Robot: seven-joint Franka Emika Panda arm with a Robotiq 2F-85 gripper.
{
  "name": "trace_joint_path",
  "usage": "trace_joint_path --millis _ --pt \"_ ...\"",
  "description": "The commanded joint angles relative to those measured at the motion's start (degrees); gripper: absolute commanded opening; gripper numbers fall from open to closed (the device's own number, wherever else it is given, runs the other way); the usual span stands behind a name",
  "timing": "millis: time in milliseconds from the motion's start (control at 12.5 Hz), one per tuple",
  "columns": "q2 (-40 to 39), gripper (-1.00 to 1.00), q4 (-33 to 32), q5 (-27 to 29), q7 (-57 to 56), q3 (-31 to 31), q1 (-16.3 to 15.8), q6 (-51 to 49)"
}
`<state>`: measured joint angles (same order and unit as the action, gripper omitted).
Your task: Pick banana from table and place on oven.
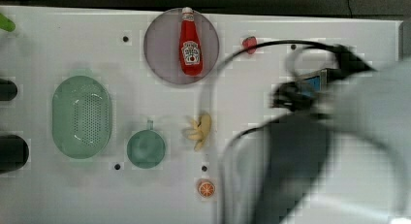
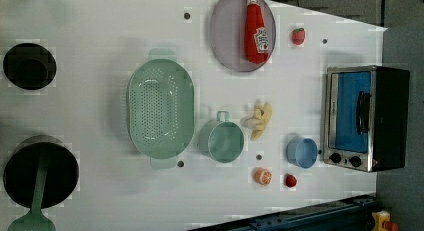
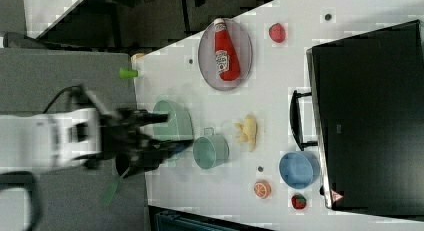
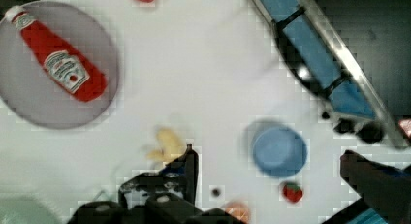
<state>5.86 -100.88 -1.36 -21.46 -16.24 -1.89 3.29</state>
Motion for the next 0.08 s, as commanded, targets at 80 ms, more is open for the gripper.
trace_joint_path --millis 80 --pt "3.68 1.00 0.62 -0.38 18.87 6.08 -2.72 -6.22"
